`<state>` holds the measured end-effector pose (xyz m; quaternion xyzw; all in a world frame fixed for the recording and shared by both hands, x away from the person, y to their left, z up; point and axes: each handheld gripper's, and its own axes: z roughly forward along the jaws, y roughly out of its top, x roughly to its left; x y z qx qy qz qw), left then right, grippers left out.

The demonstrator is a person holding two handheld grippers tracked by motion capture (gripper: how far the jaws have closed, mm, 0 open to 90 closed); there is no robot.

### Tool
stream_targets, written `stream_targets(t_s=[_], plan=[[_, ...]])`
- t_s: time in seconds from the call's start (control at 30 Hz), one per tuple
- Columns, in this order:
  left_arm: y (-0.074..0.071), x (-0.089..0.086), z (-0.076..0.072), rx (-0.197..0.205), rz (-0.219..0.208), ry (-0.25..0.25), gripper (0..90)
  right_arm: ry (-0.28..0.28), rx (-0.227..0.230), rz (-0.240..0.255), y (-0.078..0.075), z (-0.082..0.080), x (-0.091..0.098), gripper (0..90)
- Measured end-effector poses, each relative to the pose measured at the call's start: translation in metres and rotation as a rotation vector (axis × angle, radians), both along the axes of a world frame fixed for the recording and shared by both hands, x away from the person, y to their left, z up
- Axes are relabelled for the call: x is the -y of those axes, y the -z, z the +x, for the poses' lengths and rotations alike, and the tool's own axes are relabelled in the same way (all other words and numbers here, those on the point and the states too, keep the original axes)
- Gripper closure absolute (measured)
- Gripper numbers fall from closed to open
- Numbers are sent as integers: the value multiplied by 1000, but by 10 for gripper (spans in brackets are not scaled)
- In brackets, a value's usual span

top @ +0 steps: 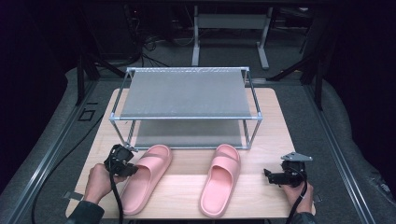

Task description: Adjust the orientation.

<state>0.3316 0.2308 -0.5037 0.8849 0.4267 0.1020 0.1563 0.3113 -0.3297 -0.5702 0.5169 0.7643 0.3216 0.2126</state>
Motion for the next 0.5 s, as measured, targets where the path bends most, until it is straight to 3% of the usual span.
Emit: stream_targets(t_s=[0.2, 0.33, 0.47, 0.5], plan=[[-1, 3, 7, 17, 58, 80, 813, -2, 0, 1, 0, 0, 0, 14], [-2, 5, 10, 18, 65, 130, 819, -2, 0, 1, 0, 0, 0, 14], [-2, 6, 14, 27, 82, 217, 823, -2, 1, 1, 0, 0, 0, 15], [-2, 6, 14, 27, 82, 217, 824, -2, 1, 1, 0, 0, 0, 15]])
